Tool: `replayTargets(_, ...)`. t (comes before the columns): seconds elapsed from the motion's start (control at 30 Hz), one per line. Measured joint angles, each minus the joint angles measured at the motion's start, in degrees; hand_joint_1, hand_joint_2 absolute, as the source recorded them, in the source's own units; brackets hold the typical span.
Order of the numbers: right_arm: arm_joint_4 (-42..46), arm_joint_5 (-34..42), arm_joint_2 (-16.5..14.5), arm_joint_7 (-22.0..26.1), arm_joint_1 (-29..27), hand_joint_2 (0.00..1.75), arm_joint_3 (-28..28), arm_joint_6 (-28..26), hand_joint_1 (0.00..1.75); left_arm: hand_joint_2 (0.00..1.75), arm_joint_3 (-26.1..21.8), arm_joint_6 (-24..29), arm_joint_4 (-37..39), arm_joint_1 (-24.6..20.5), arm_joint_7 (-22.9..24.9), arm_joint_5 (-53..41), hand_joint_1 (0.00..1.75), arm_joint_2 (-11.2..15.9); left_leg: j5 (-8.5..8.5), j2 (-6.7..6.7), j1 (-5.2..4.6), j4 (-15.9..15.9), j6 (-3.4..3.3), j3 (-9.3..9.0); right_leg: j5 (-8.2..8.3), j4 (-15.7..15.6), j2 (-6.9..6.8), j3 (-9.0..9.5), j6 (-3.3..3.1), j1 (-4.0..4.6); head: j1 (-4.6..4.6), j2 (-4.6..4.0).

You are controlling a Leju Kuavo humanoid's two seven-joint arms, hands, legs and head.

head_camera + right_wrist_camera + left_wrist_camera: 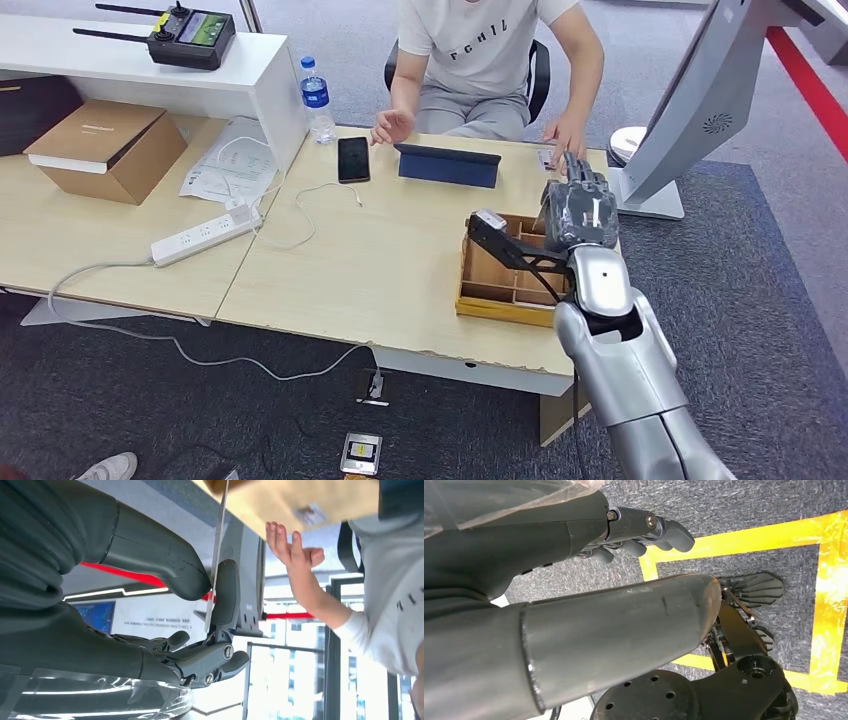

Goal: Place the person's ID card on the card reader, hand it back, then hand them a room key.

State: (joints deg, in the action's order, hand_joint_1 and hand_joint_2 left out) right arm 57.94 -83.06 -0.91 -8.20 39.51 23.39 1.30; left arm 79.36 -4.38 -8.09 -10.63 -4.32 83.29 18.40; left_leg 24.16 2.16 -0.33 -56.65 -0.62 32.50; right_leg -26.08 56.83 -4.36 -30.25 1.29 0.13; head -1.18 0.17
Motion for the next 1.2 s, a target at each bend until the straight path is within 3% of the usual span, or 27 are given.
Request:
replayTargets(0.53,-3.9,-0.4,-0.3,0.5,3.7,1.75,0.1,-1.4,1.75,0.00,0.2,0.0,0.0,-0.1,-0.1,-0.2,0.00,0.0,0.00,0.00,0.00,0.0,0.00,0.03,0.00,0.0,0.00,0.00,0.00,0.00,-0.01,0.00)
replayTargets(0.83,-18.1,-2.0,-2.7,-0.7,15.2,1.75,0.3,-3.8,1.75,0.00,1.4,-0.1,0.0,-0.3,-0.6,-1.0,0.00,0.0,-0.09,-0.03,0.01,0.0,0.02,0.16,0.08,0.0,0.00,-0.16,-0.06,0.04,-0.01,0.00)
replayTargets(1.2,-27.7,-1.4,-2.0,0.9,20.2,1.75,0.3,-4.5,1.75,0.00,2.7,-0.8,0.0,-0.3,-0.5,-1.1,0.00,0.0,-0.09,-0.01,0.00,0.0,0.01,0.19,0.09,0.0,0.01,-0.18,-0.06,0.03,0.00,0.00)
